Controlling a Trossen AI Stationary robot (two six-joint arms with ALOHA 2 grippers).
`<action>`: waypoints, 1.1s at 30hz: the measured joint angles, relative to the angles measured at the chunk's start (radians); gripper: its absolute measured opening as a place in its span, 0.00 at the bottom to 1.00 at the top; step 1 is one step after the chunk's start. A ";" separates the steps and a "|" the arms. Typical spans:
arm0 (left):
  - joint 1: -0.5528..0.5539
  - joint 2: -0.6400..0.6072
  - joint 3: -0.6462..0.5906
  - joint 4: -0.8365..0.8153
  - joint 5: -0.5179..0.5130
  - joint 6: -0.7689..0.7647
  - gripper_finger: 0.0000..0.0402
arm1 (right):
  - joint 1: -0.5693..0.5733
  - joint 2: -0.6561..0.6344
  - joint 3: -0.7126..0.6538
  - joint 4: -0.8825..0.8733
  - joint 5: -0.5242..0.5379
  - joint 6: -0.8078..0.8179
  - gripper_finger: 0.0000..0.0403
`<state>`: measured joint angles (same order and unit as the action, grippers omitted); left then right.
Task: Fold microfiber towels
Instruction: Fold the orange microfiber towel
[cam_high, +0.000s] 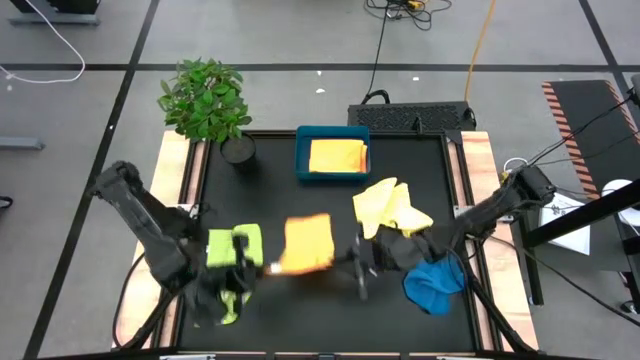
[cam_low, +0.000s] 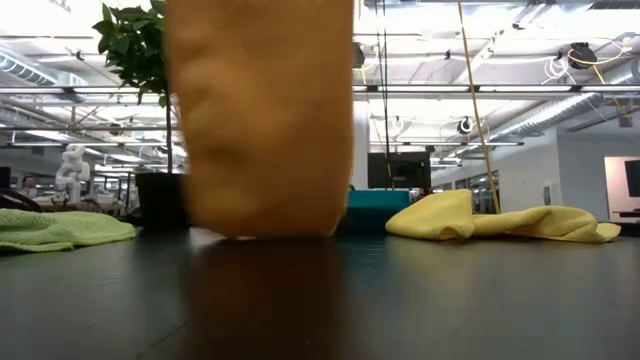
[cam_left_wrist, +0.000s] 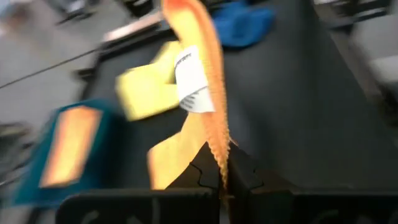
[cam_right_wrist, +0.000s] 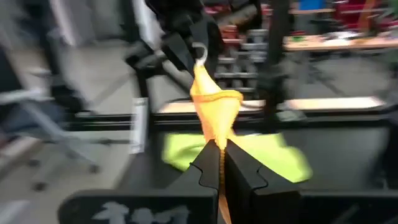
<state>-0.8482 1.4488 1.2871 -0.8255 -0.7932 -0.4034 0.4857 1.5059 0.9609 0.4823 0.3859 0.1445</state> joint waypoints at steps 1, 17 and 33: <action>-0.022 0.024 -0.028 0.071 0.025 0.001 0.01 | 0.025 0.018 -0.043 0.073 -0.001 0.023 0.00; -0.082 0.254 -0.106 0.355 0.220 -0.043 0.01 | 0.163 0.346 -0.086 0.461 0.035 0.124 0.00; 0.192 0.207 -0.105 0.318 0.256 0.002 0.01 | 0.152 0.325 0.093 0.102 0.102 -0.063 0.28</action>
<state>-0.6567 1.6560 1.1816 -0.5075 -0.5369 -0.4011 0.6376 1.8307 1.0538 0.5842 0.4875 0.0819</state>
